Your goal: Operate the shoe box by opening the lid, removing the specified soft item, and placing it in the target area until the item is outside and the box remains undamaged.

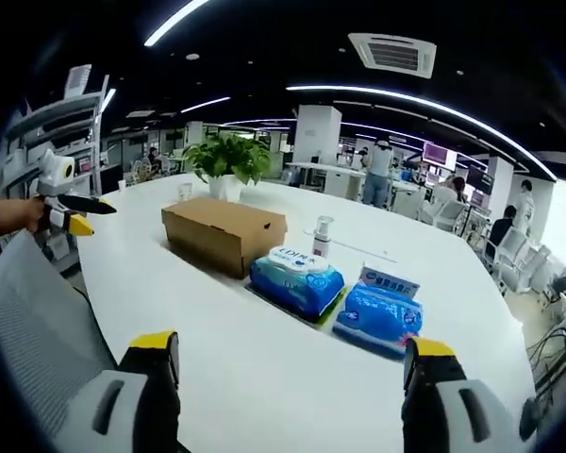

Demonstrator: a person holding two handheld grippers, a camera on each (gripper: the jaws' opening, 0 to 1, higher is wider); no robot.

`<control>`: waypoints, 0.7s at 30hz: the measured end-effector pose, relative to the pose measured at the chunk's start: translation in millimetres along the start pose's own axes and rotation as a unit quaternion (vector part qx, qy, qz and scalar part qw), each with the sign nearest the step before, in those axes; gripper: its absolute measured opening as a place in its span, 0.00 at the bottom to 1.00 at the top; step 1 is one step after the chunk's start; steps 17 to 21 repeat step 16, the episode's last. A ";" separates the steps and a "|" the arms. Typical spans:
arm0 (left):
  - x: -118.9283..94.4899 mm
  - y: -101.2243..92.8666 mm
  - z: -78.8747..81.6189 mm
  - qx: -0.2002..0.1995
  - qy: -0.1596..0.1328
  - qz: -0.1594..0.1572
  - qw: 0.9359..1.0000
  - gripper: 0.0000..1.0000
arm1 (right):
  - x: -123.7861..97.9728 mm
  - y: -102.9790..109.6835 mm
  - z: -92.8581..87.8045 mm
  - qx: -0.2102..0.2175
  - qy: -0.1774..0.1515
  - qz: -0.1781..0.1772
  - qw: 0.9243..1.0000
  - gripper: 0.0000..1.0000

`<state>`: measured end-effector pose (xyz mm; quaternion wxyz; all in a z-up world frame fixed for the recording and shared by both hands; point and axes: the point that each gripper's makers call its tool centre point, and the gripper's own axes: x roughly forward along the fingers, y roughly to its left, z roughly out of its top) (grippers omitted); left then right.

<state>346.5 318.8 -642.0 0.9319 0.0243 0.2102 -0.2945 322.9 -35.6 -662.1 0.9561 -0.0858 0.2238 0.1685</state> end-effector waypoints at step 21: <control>-27.0 -4.0 -16.8 0.002 -0.003 0.037 0.999 0.99 | -28.8 17.2 -15.3 0.002 -0.007 -0.009 1.000 0.99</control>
